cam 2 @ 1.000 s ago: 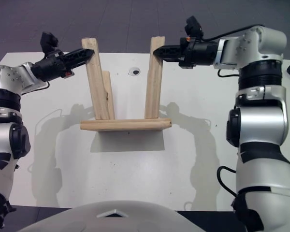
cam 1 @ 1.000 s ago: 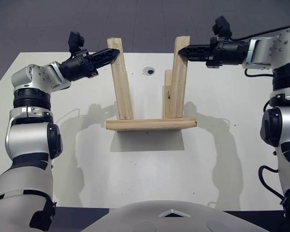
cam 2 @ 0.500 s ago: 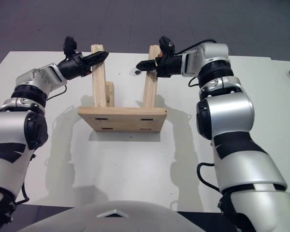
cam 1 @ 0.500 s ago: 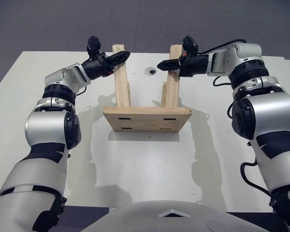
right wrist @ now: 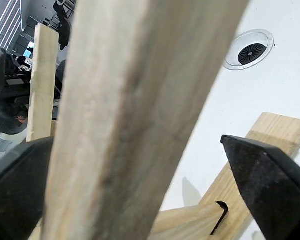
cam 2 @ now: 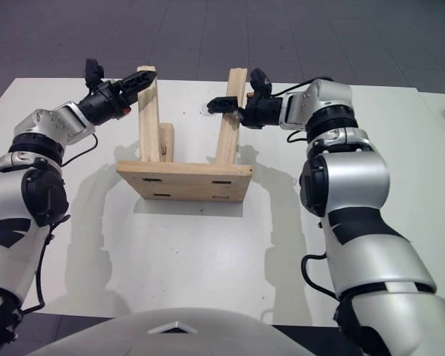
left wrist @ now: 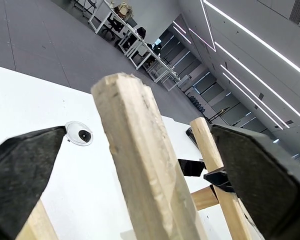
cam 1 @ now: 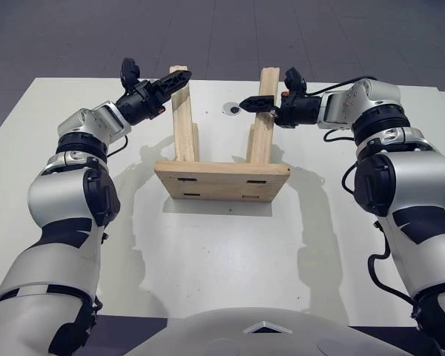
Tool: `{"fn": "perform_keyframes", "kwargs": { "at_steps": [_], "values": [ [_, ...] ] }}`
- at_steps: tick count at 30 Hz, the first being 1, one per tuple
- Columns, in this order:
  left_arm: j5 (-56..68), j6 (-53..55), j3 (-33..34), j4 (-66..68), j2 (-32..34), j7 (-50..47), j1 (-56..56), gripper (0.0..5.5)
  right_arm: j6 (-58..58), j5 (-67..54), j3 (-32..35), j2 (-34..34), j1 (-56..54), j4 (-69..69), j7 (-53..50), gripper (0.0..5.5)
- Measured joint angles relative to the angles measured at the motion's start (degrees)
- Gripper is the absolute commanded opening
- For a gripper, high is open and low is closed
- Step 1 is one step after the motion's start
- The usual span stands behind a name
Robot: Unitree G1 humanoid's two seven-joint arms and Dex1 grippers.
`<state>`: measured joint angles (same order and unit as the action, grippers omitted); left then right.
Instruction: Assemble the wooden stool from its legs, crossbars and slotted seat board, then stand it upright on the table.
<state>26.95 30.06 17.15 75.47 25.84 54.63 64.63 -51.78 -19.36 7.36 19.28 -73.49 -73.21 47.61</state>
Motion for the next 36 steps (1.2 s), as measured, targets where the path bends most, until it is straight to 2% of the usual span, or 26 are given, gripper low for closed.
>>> {"fn": "perform_keyframes", "kwargs": {
  "at_steps": [6,13,17,20,25,28,36],
  "values": [
    [-1.0,0.1,1.6,-0.4,2.1,0.7,-0.7,5.37,-0.9,0.1,2.3,3.2,0.1,0.3,0.9,5.40],
    [-1.0,-2.6,6.7,-1.5,11.4,-2.6,-3.1,5.37,-2.5,-1.9,8.0,11.7,2.8,3.3,2.3,5.40],
    [-0.7,-3.0,7.1,-9.9,15.8,1.2,-6.3,5.37,-3.4,-5.0,10.2,15.8,8.2,17.5,5.1,5.40],
    [0.8,-1.5,7.6,-21.7,15.9,0.6,-10.5,5.37,-0.3,-5.8,11.0,15.9,14.7,31.1,5.0,5.40],
    [1.8,0.5,7.9,-44.4,14.1,-3.7,-23.6,5.37,4.0,-5.8,11.0,15.9,32.5,50.3,6.0,5.40],
    [1.4,1.9,5.7,-58.4,12.5,-6.2,-34.1,5.37,4.5,-6.3,11.0,15.9,44.3,60.4,7.1,5.40],
    [3.9,10.2,0.7,-91.5,11.8,-8.9,-53.8,5.37,2.5,-14.1,11.1,16.1,62.8,86.2,10.5,5.40]
  ]
}}
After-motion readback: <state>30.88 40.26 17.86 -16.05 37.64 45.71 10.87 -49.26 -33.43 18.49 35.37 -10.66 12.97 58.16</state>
